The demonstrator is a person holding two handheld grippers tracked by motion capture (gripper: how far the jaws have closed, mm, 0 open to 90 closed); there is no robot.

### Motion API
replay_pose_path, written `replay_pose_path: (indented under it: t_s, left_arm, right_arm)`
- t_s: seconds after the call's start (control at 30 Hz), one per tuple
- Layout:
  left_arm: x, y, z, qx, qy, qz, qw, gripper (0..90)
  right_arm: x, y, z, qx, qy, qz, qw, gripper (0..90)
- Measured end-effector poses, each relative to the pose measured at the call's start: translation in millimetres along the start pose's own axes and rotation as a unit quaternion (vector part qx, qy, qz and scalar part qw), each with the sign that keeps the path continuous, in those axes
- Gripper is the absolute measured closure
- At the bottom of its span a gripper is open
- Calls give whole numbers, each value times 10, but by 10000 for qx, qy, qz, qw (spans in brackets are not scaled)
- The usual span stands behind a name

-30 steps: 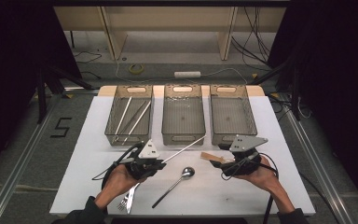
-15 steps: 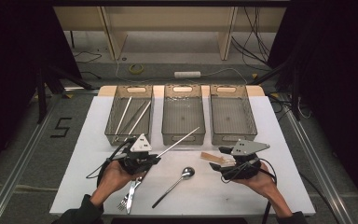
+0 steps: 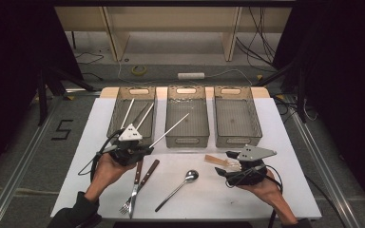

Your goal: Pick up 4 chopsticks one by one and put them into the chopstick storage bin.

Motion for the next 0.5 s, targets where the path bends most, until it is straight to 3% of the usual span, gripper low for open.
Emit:
replay_pose_path:
  t_s: [0.23,0.5]
  left_arm:
    - [12,67,249,277,270,-104,9992,837]
    - [-54,85,547,609,578,-103,9964,837]
  right_arm:
    - [13,-15,52,-38,8,-45,10000,304]
    - [-12,-22,135,21,88,-14,10000,300]
Point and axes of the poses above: each handheld gripper's, and its own axes: x roughly backward along the jaws, y roughly out of its top, z roughly to its left, the point moved 1 cm from there along -x, roughly forward along the jaws, and after that the axes turned 12 degrees about y, right-handed, at the moved point
